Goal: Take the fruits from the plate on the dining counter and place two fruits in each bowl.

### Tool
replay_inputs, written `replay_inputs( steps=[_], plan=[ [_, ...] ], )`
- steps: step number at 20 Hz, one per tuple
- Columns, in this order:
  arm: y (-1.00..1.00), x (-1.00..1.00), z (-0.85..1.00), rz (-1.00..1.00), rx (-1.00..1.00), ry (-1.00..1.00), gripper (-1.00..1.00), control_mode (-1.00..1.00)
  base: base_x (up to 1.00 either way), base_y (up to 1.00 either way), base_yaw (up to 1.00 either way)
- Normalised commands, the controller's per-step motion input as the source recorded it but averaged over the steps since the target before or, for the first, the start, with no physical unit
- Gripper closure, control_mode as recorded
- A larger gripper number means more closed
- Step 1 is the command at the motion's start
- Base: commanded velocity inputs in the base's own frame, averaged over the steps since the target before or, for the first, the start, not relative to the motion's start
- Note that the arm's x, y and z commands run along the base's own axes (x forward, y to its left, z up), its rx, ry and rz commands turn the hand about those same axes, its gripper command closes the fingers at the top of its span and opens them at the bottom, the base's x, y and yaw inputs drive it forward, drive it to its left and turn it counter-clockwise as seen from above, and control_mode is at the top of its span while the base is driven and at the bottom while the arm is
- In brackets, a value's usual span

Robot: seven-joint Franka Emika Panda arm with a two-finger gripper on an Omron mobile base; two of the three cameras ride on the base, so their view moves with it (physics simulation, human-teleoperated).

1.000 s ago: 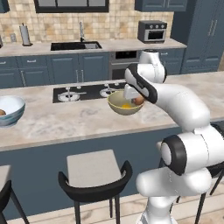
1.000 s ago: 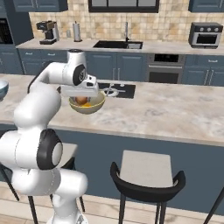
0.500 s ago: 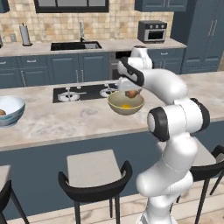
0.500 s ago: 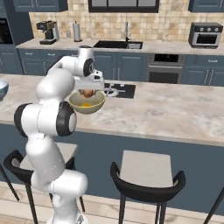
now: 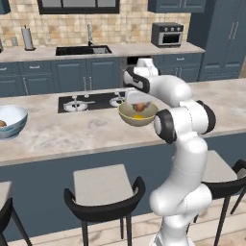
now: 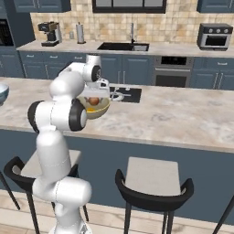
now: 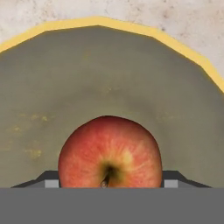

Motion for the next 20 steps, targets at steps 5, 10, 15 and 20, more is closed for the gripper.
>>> replay_inputs(
  steps=[5, 10, 15, 20],
  plan=[
    [0.05, 0.00, -0.24, 0.00, 0.00, 0.06, -1.00, -1.00, 0.00, 0.00, 0.00],
    [0.00, 0.00, -0.01, 0.00, 0.00, 0.01, -1.00, -1.00, 0.00, 0.00, 0.00],
    [-0.03, -0.19, 0.00, 0.00, 0.00, -0.02, -1.00, -1.00, 0.00, 0.00, 0.00],
    [-0.02, -0.94, 0.06, 0.00, 0.00, -0.19, -1.00, -1.00, 0.00, 0.00, 0.00]
  ],
)
